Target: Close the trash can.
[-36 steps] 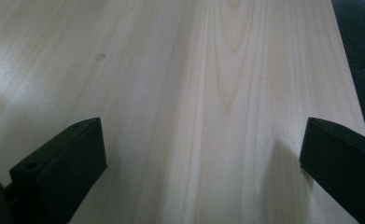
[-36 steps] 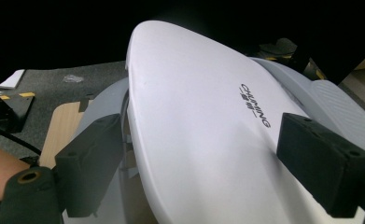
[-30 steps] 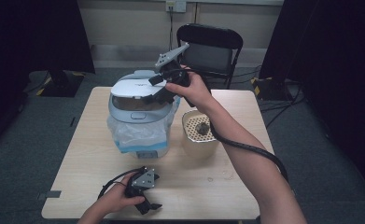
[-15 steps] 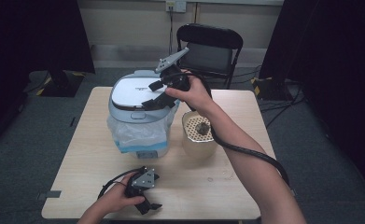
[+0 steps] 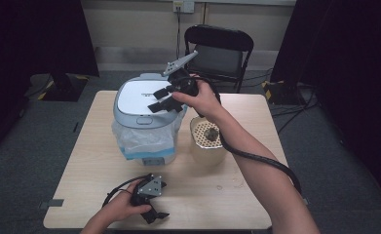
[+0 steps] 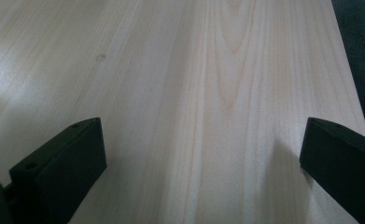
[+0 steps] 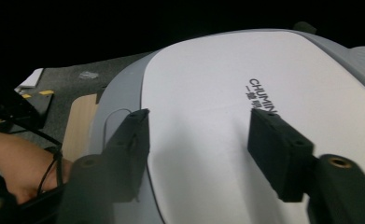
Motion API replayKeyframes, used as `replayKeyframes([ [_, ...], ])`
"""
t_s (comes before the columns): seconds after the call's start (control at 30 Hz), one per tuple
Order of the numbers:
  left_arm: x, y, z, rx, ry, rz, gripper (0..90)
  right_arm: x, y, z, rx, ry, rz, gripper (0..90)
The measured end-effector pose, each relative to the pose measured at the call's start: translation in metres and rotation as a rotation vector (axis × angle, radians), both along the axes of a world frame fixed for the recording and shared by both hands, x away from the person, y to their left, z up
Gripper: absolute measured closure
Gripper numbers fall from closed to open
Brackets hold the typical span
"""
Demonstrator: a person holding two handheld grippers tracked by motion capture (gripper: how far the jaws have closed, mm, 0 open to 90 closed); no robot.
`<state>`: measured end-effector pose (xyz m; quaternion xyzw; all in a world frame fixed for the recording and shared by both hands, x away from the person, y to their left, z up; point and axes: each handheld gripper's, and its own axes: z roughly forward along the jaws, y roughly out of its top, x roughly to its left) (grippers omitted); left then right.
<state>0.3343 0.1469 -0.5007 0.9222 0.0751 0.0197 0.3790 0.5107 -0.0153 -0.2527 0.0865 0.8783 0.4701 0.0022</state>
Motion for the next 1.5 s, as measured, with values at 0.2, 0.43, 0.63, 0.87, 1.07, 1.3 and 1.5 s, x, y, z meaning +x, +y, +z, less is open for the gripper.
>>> replayKeyframes([
  [0.2, 0.000, 0.000, 0.000, -0.006, -0.001, -0.002, 0.0, 0.004, -0.001, 0.001, -0.012, -0.013, -0.032, 56.9],
  [0.43, 0.001, -0.001, 0.000, -0.008, 0.000, -0.002, 0.0, 0.006, 0.002, 0.000, -0.010, -0.029, -0.048, 64.9],
  [0.63, 0.002, 0.000, -0.001, -0.007, -0.017, -0.022, 0.0, 0.007, 0.001, -0.001, -0.003, -0.032, -0.045, 65.2],
  [0.87, 0.002, 0.000, -0.001, -0.004, -0.017, -0.021, 0.0, 0.010, -0.001, -0.004, 0.026, -0.008, -0.050, 67.0],
  [1.07, 0.002, 0.000, -0.001, -0.005, -0.016, -0.019, 0.0, 0.010, -0.001, -0.006, 0.019, -0.014, -0.053, 69.5],
  [1.3, 0.001, 0.000, -0.001, -0.006, -0.012, -0.011, 0.0, 0.009, -0.002, -0.007, 0.026, -0.021, -0.058, 69.3],
  [1.5, -0.001, 0.000, 0.000, -0.003, -0.003, 0.005, 0.0, 0.010, -0.004, -0.009, 0.059, 0.010, -0.048, 64.2],
])
